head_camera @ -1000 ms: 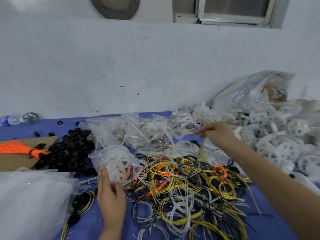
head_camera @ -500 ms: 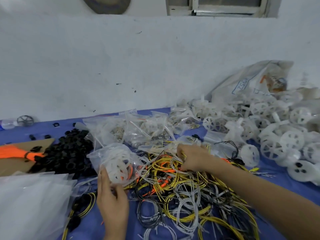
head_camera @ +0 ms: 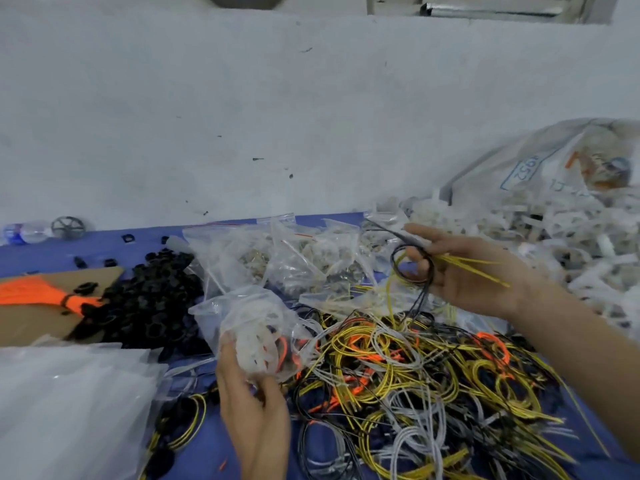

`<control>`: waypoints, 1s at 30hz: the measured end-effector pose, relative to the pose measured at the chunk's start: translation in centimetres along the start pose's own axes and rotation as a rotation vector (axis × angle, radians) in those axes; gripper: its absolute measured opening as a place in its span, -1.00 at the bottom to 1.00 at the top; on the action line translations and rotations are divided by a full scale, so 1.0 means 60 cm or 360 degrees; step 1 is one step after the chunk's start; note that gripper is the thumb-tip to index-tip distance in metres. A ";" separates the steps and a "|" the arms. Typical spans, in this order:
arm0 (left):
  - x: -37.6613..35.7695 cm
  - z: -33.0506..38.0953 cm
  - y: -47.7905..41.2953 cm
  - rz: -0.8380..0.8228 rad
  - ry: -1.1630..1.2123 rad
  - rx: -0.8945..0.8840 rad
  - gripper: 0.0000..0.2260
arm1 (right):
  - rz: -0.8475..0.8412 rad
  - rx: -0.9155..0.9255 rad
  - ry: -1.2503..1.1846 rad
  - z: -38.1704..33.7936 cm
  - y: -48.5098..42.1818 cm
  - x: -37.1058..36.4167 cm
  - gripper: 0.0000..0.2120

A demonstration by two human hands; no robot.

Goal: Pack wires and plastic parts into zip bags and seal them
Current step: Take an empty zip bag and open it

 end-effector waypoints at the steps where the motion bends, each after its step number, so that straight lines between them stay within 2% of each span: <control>1: -0.002 -0.007 0.000 -0.0004 -0.0010 0.0028 -0.30 | -0.0024 -0.0030 -0.0102 0.013 0.000 -0.005 -0.63; 4: -0.005 -0.014 0.002 -0.0023 -0.0027 0.0028 -0.29 | -0.0099 -0.0109 -0.0384 0.042 0.005 -0.013 -0.64; 8: -0.006 -0.015 -0.001 -0.0049 -0.0061 0.0013 -0.26 | -0.0214 -0.0098 -0.0461 0.048 0.023 -0.020 -0.69; 10: -0.007 -0.020 -0.002 -0.0045 -0.0066 -0.0005 -0.25 | -0.0153 0.0095 -0.0446 0.025 0.031 -0.015 -0.78; 12: -0.005 -0.024 -0.004 -0.0046 -0.0009 -0.0002 -0.21 | 0.0020 0.0585 -0.0206 -0.017 0.044 0.005 -0.80; 14: -0.003 -0.021 -0.005 -0.0033 0.0004 -0.0038 -0.20 | 0.0173 0.1142 0.0503 -0.049 0.071 0.006 -0.75; 15: -0.003 -0.018 -0.006 -0.0025 -0.0017 -0.0072 -0.22 | 0.0240 0.1332 0.1031 -0.045 0.082 -0.008 -0.72; 16: -0.004 -0.016 -0.005 -0.0018 -0.0047 -0.0102 -0.25 | 0.0287 0.1380 0.1606 -0.025 0.080 -0.024 -0.72; 18: -0.005 -0.013 -0.003 -0.0009 -0.0065 -0.0138 -0.28 | 0.0169 0.1050 0.2589 0.054 0.048 -0.045 -0.86; 19: -0.003 -0.011 -0.003 0.0013 -0.0063 -0.0154 -0.29 | 0.0088 0.0809 0.2951 0.100 0.031 -0.045 -0.81; 20: -0.001 -0.009 -0.002 0.0037 -0.0079 -0.0176 -0.29 | 0.0020 0.0601 0.3230 0.143 0.018 -0.036 -0.73; 21: 0.000 -0.006 -0.002 0.0048 -0.0106 -0.0199 -0.30 | 0.0003 0.0487 0.3319 0.171 0.010 -0.030 -0.71; 22: 0.000 -0.004 -0.001 0.0044 -0.0129 -0.0212 -0.30 | 0.0049 0.0496 0.3231 0.179 0.009 -0.026 -0.77; 24: -0.002 0.000 -0.001 0.0011 -0.0133 -0.0207 -0.29 | 0.0147 0.0570 0.2788 0.162 0.014 -0.014 -0.93; 27: -0.001 0.001 0.000 -0.0024 -0.0122 -0.0178 -0.30 | 0.0209 0.0494 0.2241 0.117 0.022 0.010 -0.88; 30: 0.000 0.004 0.002 -0.0019 -0.0125 -0.0209 -0.32 | 0.0433 0.0636 0.1632 0.049 0.044 0.025 -0.84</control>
Point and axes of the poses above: each hand's wrist, its own y-axis away from the middle knuckle, its own x-axis out of the back of the hand, z = x × y, the point moved 6 cm from there along -y, towards the middle knuckle, and after that the axes turned 2 degrees about -y, right-handed, at the moved point
